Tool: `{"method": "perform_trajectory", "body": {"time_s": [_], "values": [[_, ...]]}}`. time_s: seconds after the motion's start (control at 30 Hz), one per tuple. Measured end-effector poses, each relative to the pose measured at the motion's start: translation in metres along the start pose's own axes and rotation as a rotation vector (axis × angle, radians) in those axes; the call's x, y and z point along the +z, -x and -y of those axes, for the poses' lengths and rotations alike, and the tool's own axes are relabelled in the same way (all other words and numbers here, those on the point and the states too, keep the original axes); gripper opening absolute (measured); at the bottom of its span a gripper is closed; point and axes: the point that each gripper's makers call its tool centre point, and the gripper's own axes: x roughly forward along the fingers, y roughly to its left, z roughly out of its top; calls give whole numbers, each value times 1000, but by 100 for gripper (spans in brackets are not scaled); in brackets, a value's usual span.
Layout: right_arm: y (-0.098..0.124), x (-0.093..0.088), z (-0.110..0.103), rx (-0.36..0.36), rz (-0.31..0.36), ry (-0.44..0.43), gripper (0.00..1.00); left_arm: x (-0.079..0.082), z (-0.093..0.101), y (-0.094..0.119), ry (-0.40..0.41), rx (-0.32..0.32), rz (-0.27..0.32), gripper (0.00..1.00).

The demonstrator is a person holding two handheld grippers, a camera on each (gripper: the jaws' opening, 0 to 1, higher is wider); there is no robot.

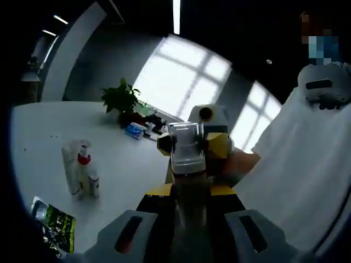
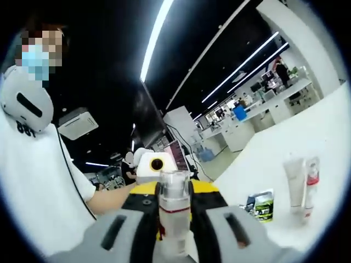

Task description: Arrange the skincare products in the storage area until every visible bottle or jar stands upright without overlapping.

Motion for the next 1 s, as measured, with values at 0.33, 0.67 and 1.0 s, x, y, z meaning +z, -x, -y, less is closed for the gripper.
{"method": "perform_trajectory", "body": {"time_s": [0.33,0.67,1.0], "values": [[3,-6,6,-45,-31,130,20,-8,-14,-4,-119,96,-96,18],[7,-25,22,-125,-149,328,20,-28,-47,-2,-295,293,-269,18],[10,-43,33,-98,-252,408,20,-43,-61,-11,-348,353,-328,18]]}}
